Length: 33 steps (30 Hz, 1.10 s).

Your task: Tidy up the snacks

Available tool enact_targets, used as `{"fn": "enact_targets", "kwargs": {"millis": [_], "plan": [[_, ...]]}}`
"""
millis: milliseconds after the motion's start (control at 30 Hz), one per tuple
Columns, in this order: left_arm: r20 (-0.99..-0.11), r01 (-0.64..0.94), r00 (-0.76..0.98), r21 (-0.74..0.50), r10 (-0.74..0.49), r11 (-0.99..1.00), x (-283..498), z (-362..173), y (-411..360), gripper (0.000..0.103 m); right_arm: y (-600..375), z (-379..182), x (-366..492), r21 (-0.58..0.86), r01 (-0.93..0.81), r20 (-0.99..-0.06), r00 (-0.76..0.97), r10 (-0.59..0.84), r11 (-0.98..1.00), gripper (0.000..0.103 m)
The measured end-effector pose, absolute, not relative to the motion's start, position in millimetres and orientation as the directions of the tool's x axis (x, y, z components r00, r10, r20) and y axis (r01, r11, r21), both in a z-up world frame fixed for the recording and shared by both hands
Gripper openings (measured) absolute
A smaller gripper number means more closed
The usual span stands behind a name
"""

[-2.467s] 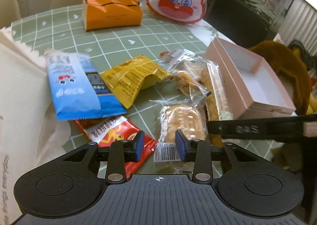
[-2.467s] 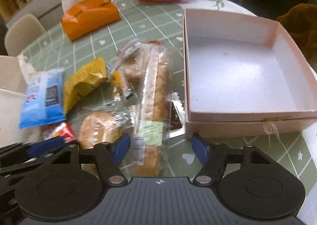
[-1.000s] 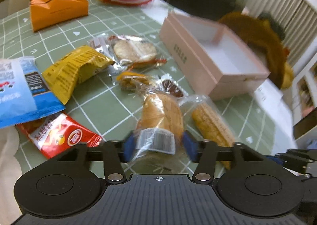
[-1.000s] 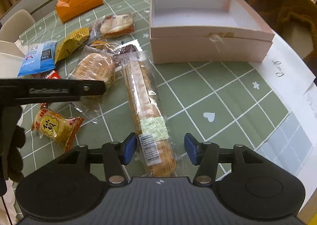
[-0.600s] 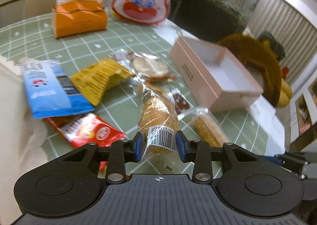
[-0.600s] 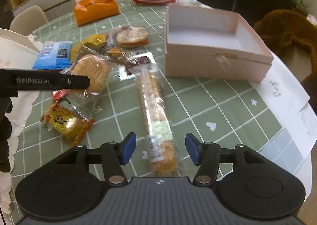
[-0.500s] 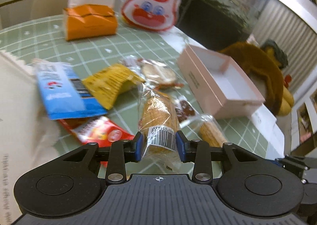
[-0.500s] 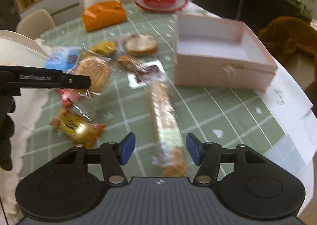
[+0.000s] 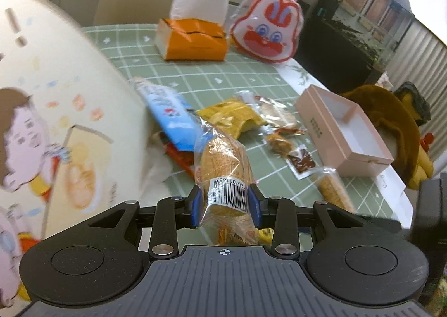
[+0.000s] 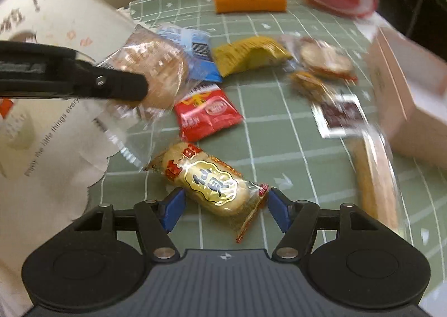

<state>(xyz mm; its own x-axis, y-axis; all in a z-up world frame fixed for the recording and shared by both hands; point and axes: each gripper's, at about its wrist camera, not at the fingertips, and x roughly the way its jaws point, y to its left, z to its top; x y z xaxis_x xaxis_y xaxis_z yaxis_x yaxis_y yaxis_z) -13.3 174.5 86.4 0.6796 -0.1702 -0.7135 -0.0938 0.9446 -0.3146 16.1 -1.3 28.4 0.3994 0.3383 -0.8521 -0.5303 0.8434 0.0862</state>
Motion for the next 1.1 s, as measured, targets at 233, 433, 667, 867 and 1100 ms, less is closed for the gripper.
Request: {"fn": "enact_targets", "kwargs": {"millis": [233, 433, 667, 867, 1100], "plan": [[-0.72, -0.089, 0.67, -0.32, -0.181, 0.943, -18, 83, 180, 0.039, 17, 28, 15, 0.043, -0.592, -0.847, 0.405, 0.344, 0.805, 0.04], [-0.715, -0.041, 0.66, -0.339, -0.229, 0.94, -22, 83, 167, 0.039, -26, 39, 12, 0.143, -0.497, -0.857, 0.371, 0.358, 0.856, 0.014], [-0.736, -0.058, 0.642, -0.326, -0.215, 0.943, -30, 78, 158, 0.039, -56, 56, -8, 0.124, -0.572, -0.853, 0.356, 0.382, 0.811, 0.033], [-0.745, -0.084, 0.641, -0.304, -0.181, 0.949, -33, 83, 161, 0.039, -20, 51, -4, 0.027, -0.678, -0.834, 0.389, 0.39, 0.735, 0.062], [-0.757, -0.099, 0.629, -0.302, -0.175, 0.948, -38, 82, 154, 0.039, 1, 29, 14, 0.037, -0.699, -0.866, 0.335, 0.372, 0.715, 0.058]]}}
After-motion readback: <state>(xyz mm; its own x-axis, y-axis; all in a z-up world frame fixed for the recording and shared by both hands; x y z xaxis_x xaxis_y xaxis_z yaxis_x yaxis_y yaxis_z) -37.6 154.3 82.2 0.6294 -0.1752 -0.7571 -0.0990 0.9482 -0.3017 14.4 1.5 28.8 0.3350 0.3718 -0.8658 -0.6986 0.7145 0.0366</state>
